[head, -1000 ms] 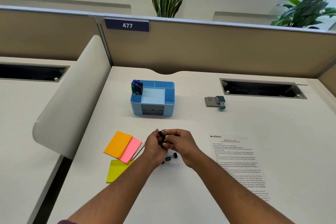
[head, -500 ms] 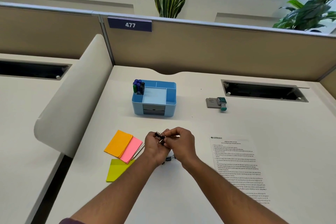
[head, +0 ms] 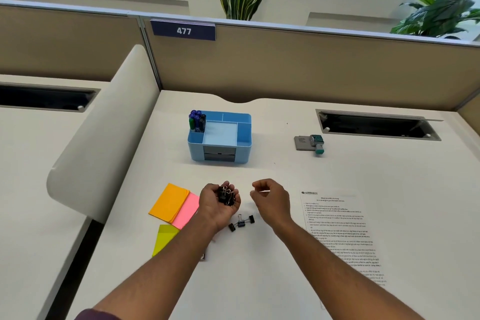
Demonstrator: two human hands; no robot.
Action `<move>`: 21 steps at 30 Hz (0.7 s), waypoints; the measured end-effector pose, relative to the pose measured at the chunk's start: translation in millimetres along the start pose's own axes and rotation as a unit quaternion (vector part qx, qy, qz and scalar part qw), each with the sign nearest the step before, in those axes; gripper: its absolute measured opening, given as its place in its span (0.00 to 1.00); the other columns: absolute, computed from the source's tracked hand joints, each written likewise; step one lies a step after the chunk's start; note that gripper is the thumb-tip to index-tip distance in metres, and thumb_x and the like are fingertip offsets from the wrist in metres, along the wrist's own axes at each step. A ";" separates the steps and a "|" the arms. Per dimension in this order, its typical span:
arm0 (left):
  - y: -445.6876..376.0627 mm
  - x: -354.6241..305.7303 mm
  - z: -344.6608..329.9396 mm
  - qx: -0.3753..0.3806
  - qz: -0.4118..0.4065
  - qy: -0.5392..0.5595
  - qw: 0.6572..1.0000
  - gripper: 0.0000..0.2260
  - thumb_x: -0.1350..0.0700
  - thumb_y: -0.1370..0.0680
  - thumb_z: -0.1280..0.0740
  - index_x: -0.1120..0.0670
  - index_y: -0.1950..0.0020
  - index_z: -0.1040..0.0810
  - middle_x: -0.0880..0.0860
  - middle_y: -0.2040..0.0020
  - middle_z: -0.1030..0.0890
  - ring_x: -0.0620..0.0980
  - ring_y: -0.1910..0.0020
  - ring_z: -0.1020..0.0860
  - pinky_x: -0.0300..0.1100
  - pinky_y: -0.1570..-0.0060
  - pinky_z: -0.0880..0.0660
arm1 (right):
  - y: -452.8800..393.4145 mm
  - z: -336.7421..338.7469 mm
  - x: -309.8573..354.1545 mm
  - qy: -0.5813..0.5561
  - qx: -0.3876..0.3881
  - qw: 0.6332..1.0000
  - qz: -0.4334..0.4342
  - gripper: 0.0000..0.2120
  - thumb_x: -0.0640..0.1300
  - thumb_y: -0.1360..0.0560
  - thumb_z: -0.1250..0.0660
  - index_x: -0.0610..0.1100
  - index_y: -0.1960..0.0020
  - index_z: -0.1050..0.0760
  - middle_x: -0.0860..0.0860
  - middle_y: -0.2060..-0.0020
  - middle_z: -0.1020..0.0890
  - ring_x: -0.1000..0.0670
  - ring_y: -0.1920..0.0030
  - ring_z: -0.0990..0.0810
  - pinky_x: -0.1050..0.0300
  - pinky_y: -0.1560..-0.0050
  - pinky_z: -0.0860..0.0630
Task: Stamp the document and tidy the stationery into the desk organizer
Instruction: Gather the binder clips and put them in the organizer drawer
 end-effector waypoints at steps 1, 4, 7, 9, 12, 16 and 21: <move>-0.7 -2.8 0.8 -0.001 -0.003 -0.008 1.000 0.11 0.59 0.23 0.45 0.59 0.58 0.24 0.56 0.62 0.23 0.52 0.62 0.26 0.44 0.59 0.28 | -1.3 -2.0 -10.4 0.048 0.036 0.998 0.001 0.13 0.46 0.27 0.25 0.52 0.43 0.20 0.57 0.47 0.17 0.53 0.46 0.18 0.54 0.43 0.21; -2.3 -12.2 4.8 0.000 -0.017 -0.011 1.000 0.10 0.60 0.23 0.45 0.58 0.60 0.26 0.55 0.61 0.25 0.51 0.63 0.27 0.42 0.60 0.30 | 0.8 -11.8 -36.8 0.177 0.141 0.972 0.056 0.32 0.57 0.30 0.24 0.54 0.29 0.28 0.55 0.30 0.26 0.50 0.28 0.30 0.55 0.29 0.32; -2.8 -21.8 9.7 0.011 -0.031 0.005 0.999 0.11 0.60 0.22 0.47 0.58 0.60 0.28 0.58 0.56 0.24 0.51 0.63 0.27 0.41 0.60 0.30 | 9.4 -24.9 -50.9 0.276 0.212 0.928 0.135 0.44 0.66 0.31 0.28 0.58 0.21 0.41 0.56 0.19 0.42 0.48 0.18 0.49 0.48 0.20 0.47; -2.7 -26.8 13.4 0.021 -0.036 0.012 0.999 0.11 0.60 0.22 0.48 0.58 0.59 0.28 0.60 0.54 0.23 0.52 0.61 0.26 0.41 0.59 0.30 | 15.9 -32.5 -55.3 0.332 0.217 0.900 0.181 0.48 0.70 0.32 0.30 0.60 0.19 0.47 0.57 0.18 0.47 0.49 0.18 0.53 0.45 0.20 0.48; -0.7 -30.3 16.8 0.025 -0.035 0.008 0.999 0.11 0.60 0.21 0.48 0.59 0.58 0.28 0.60 0.54 0.21 0.53 0.59 0.24 0.41 0.59 0.30 | 19.3 -39.7 -52.7 0.388 0.191 0.877 0.210 0.47 0.71 0.32 0.31 0.62 0.20 0.48 0.56 0.20 0.44 0.47 0.21 0.46 0.47 0.26 0.39; 2.1 -30.6 19.4 0.020 -0.038 -0.004 0.999 0.11 0.60 0.22 0.47 0.59 0.56 0.26 0.59 0.57 0.22 0.54 0.58 0.24 0.42 0.59 0.29 | 13.0 -45.5 -36.8 0.407 0.202 0.863 0.223 0.41 0.65 0.30 0.28 0.62 0.22 0.41 0.55 0.26 0.37 0.45 0.30 0.37 0.49 0.41 0.27; 1.3 -29.9 23.7 0.014 -0.034 -0.010 0.999 0.10 0.61 0.22 0.46 0.59 0.55 0.26 0.58 0.57 0.22 0.54 0.59 0.24 0.41 0.59 0.29 | 5.3 -45.9 -32.5 0.362 0.213 0.882 0.215 0.23 0.49 0.26 0.26 0.54 0.32 0.26 0.55 0.33 0.30 0.44 0.38 0.32 0.52 0.49 0.25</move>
Point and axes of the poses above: each hand's wrist, its own y-axis away from the middle knuckle, its own z-axis out of the back of the hand, x = y × z, the point moved 1 cm from there along -y, towards the middle knuckle
